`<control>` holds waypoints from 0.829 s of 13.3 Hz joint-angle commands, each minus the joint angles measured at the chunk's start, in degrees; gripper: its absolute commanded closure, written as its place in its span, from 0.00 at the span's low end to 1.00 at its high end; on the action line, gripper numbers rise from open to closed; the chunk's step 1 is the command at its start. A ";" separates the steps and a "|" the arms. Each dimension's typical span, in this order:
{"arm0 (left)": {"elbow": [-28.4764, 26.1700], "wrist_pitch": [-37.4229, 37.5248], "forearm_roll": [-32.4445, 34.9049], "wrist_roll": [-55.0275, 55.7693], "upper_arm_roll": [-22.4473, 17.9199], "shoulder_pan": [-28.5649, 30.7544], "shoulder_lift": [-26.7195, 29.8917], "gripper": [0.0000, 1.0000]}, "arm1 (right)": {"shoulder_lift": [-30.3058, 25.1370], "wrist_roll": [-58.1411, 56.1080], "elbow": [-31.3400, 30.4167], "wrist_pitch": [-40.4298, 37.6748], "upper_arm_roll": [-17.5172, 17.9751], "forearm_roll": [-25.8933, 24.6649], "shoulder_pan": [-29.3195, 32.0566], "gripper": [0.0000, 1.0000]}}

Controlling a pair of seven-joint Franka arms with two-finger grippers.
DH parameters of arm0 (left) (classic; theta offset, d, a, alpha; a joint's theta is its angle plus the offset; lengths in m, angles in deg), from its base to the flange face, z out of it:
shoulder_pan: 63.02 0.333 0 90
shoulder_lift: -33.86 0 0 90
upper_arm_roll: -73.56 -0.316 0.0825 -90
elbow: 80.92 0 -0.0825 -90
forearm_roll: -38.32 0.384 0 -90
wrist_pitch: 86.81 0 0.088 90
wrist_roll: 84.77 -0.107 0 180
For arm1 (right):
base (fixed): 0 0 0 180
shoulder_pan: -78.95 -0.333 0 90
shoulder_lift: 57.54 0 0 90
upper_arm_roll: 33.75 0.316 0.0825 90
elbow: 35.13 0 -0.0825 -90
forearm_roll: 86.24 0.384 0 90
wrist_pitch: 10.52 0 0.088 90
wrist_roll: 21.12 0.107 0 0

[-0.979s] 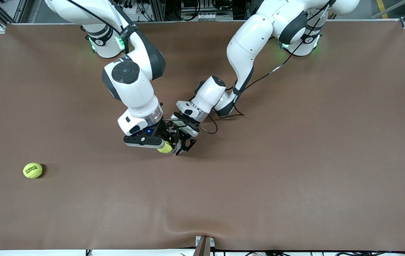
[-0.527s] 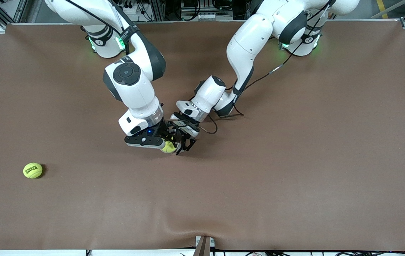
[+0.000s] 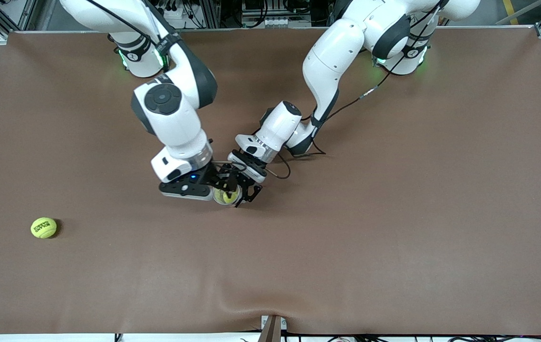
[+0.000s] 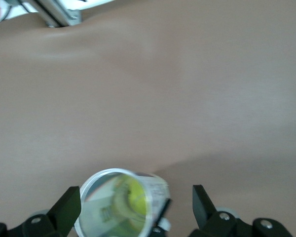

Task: Insert tennis ball vertically with right arm
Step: 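Lower the ball into the can and open the right gripper, then move the right gripper back to the Roland Garros ball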

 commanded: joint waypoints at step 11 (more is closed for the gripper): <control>1.82 -0.01 -1.52 0.49 -0.77 -0.82 -1.00 0.21 | -16.77 -39.28 -1.18 -32.92 0.26 7.02 21.60 0.00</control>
